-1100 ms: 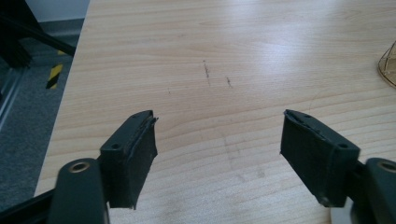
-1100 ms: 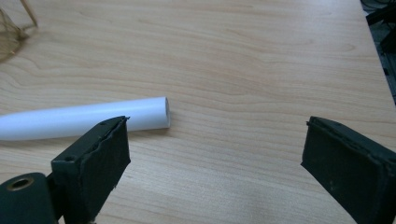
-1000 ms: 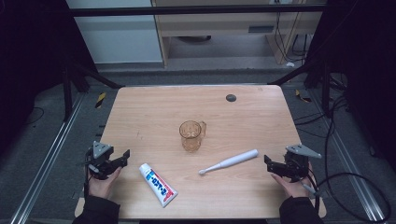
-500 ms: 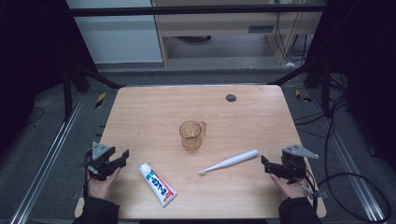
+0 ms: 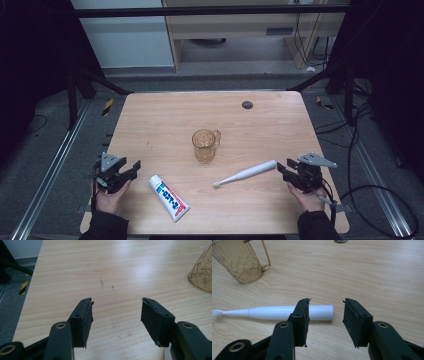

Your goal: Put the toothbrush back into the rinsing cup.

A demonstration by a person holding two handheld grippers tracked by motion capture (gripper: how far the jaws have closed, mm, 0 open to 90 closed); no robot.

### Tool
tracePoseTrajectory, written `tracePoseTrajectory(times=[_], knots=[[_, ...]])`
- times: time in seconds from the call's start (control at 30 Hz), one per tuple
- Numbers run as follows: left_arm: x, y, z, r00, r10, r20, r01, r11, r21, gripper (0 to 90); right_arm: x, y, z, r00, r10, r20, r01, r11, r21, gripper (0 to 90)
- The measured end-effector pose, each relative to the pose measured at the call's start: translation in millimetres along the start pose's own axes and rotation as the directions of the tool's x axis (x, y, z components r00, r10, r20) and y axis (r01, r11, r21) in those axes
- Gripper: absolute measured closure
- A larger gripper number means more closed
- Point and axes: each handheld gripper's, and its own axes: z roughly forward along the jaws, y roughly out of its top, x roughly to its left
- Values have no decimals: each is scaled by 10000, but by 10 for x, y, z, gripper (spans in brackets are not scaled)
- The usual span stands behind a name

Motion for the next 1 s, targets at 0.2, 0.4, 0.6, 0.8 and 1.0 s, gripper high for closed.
tracePoseTrajectory(times=[0.2,0.4,0.6,0.8,1.0], knots=[[-23,10,4,10000,64,13,-64,9999,137,420,56,23,169,9999,-122,-103,126,9994,313,692],[-30,25,-13,10000,-35,56,35,10000,-11,426,82,68,283,9996,-290,-34,291,9992,266,773],[-40,31,-4,10000,13,-13,-13,9994,354,405,31,134,433,9999,-101,-100,103,9997,202,831],[-36,27,9,10000,-18,62,15,9991,428,396,13,149,595,9997,-96,-213,108,9983,566,888],[-42,27,7,10000,46,80,-49,9991,413,386,5,146,714,9997,-141,-203,160,9956,926,900]])
